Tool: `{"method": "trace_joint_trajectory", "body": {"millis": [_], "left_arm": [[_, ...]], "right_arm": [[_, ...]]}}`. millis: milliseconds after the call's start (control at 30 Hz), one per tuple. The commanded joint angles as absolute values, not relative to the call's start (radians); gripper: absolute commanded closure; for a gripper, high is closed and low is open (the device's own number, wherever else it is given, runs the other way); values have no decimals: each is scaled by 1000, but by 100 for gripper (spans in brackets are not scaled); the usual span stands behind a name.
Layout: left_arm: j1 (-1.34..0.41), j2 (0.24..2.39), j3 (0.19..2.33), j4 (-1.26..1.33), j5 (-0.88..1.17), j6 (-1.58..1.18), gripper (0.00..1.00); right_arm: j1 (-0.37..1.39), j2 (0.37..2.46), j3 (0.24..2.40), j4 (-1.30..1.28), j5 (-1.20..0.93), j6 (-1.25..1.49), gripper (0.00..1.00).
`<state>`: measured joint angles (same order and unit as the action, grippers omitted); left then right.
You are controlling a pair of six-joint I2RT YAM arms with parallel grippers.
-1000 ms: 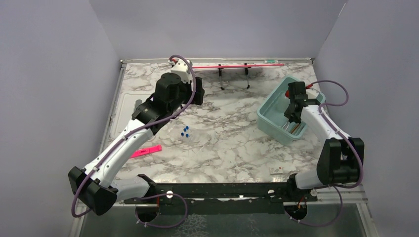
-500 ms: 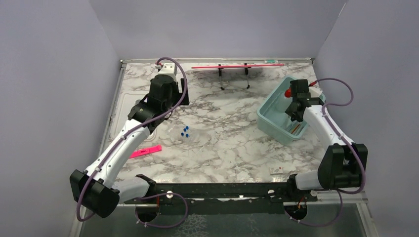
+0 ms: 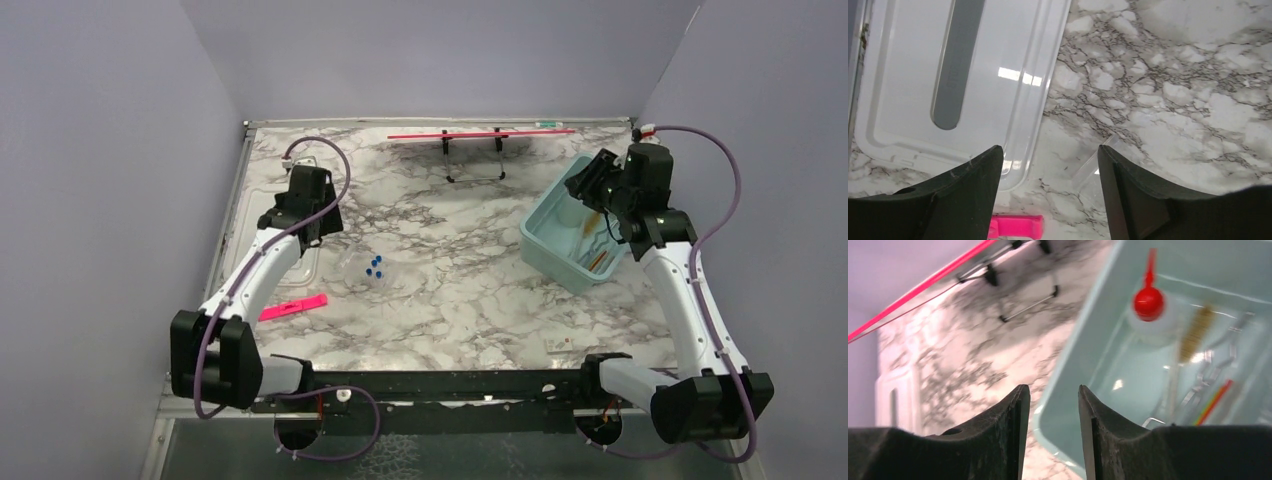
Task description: Organize the chemistry lab equipment
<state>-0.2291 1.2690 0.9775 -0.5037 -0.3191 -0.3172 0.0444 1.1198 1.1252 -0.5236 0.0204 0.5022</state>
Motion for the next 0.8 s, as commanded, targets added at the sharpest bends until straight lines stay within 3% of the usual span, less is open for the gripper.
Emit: {"method": "trace_joint_trajectory", "body": {"millis": [0, 133, 400, 767], "left_arm": [[-141, 1373, 994, -480, -228, -315, 34], [-62, 1523, 1059, -474, -128, -309, 46], [-17, 1682, 1128, -470, -65, -283, 55], [14, 1769, 1126, -473, -120, -242, 56]], "right_arm": [[41, 1114, 1125, -394, -314, 457, 56], [43, 1112, 1078, -319, -426, 488, 64], [91, 1141, 1028, -260, -466, 522, 70], [209, 1214, 1022, -207, -445, 518, 70]]}}
